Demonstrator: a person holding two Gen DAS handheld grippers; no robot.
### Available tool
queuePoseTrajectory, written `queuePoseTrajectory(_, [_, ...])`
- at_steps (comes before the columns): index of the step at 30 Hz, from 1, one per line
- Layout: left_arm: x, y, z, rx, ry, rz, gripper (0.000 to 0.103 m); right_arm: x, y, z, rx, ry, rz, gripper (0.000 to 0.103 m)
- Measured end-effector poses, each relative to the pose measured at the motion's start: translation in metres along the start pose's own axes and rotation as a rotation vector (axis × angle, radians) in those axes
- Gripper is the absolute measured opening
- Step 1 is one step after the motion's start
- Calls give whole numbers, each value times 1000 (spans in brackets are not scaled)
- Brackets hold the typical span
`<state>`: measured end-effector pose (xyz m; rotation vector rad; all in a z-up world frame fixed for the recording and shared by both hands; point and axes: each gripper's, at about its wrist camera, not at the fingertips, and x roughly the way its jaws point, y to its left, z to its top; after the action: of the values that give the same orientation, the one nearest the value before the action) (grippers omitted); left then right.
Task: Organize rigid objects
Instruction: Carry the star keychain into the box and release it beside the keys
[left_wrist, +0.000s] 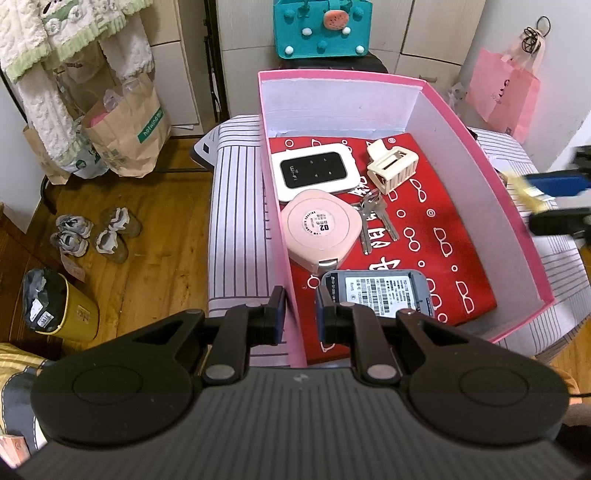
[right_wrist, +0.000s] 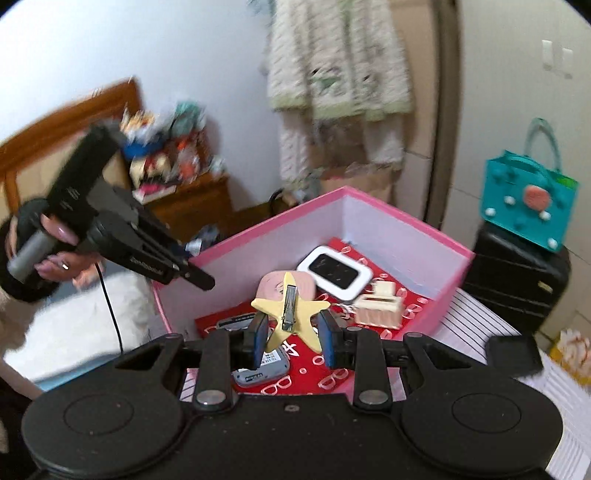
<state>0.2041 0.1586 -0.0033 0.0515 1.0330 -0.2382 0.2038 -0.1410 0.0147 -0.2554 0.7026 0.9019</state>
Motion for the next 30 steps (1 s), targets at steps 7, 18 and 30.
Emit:
queuePoseTrajectory(7, [0, 0, -3, 8, -10, -7, 14, 81, 5, 15, -90, 197, 46, 34])
queuePoseTrajectory(18, [0, 4, -5, 8, -17, -32, 14, 144, 7, 20, -117, 433, 48, 35])
queuePoseTrajectory(30, [1, 8, -6, -11, -24, -48, 14, 28, -12, 13, 27, 135, -3, 46])
